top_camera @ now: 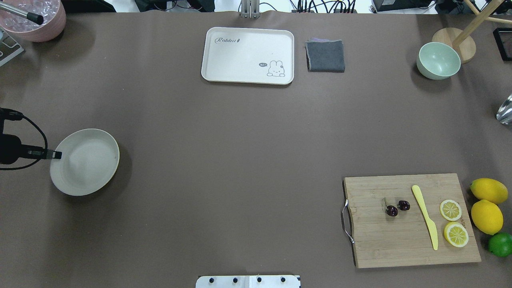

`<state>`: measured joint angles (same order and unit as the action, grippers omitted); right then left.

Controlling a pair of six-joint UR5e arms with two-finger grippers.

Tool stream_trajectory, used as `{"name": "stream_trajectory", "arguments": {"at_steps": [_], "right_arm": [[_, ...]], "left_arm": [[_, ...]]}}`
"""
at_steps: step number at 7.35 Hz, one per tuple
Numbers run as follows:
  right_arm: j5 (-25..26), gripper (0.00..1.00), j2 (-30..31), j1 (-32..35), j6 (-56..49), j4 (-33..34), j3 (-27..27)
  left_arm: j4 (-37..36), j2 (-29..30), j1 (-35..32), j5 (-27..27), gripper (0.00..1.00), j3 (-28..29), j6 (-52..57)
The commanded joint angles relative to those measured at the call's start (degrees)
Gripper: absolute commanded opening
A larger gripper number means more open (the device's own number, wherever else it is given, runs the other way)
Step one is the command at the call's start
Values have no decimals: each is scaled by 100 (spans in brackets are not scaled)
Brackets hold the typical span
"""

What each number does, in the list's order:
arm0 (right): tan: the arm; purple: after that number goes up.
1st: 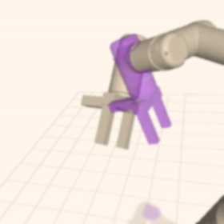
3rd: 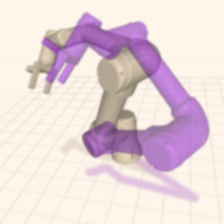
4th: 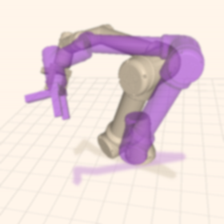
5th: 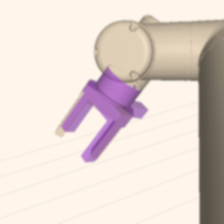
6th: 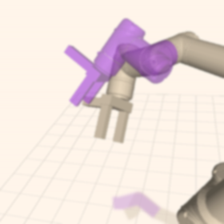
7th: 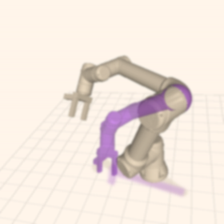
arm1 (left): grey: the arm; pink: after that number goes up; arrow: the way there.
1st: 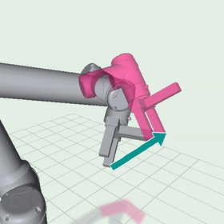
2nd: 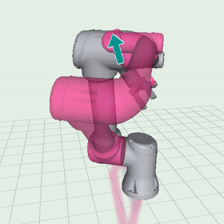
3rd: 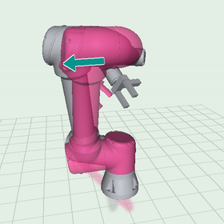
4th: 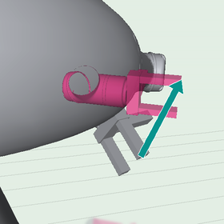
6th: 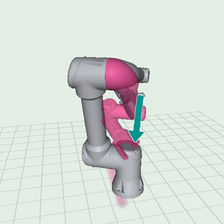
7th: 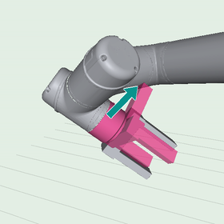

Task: Place red cherry on plate
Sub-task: 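Reach the left gripper to the rim of the white round plate and grip it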

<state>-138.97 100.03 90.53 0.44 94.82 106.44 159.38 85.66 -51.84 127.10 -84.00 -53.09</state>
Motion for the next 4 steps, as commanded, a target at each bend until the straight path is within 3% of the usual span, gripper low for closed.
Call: {"name": "stream_trajectory", "arguments": {"at_steps": [1, 2, 4], "right_arm": [[-7, 100, -1, 0, 0, 2, 17], [-7, 100, -1, 0, 0, -7, 17], [11, 100, 8, 0, -70, -16, 61]], "left_arm": [[-126, 99, -499, 646, 0, -20, 0], [-388, 396, -868, 1172, 0, -29, -17], [-635, 967, -942, 1239, 0, -177, -898]]}}
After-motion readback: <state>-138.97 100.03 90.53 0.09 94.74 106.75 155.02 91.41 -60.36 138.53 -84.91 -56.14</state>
